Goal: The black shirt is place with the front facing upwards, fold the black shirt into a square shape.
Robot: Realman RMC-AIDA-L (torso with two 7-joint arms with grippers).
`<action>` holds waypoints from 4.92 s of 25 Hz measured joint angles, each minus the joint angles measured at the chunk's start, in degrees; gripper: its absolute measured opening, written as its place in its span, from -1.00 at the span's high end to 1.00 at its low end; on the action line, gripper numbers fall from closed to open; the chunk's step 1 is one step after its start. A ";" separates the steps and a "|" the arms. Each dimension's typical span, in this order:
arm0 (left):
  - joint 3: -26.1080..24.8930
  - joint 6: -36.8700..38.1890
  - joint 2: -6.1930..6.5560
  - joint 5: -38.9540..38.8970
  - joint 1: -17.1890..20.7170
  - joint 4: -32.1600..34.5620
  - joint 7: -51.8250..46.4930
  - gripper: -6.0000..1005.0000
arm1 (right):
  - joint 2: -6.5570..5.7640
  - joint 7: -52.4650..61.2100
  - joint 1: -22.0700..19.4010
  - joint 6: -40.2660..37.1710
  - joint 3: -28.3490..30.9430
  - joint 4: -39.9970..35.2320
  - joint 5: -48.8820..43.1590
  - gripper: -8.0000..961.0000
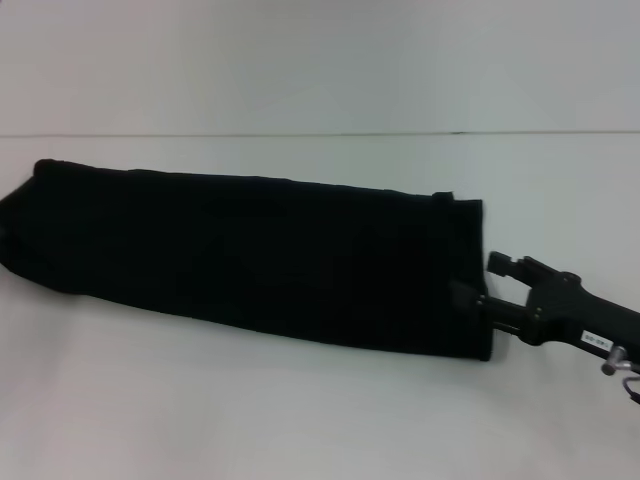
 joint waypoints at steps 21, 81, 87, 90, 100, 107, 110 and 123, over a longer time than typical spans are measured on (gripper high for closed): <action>2.36 15.05 -5.64 -1.77 -15.58 5.37 -0.42 0.94 | -0.06 1.36 -7.58 -0.51 5.45 0.00 -0.07 -0.92; 27.91 31.09 -10.72 -10.42 0.56 4.80 56.26 -0.92 | -12.79 80.73 12.93 -6.59 6.16 -3.26 -27.64 -0.91; 26.13 31.11 -10.70 -10.42 1.30 5.12 59.19 -0.91 | -12.10 84.79 15.38 -5.15 3.96 -2.04 -28.24 -0.91; 26.18 31.09 -10.75 -10.42 1.21 4.98 59.04 -0.89 | -12.27 85.46 15.45 -4.73 3.88 -1.87 -28.37 -0.91; 26.31 28.88 -10.72 -10.35 0.43 5.12 57.48 -0.88 | -13.04 86.16 15.80 -3.90 3.30 -2.64 -33.33 -0.91; 26.22 28.01 -10.53 -8.04 -0.01 5.17 57.76 -0.88 | -10.70 85.75 16.95 -1.74 1.77 -2.23 -33.21 -0.91; 26.15 27.88 -10.53 -7.77 -0.03 5.19 57.80 -0.88 | -10.03 85.73 17.59 -1.60 1.74 -2.20 -33.12 -0.91; 26.06 27.86 -10.52 -7.66 -0.12 5.30 57.91 -0.88 | -8.06 84.31 18.19 1.93 1.36 -2.19 -33.25 -0.91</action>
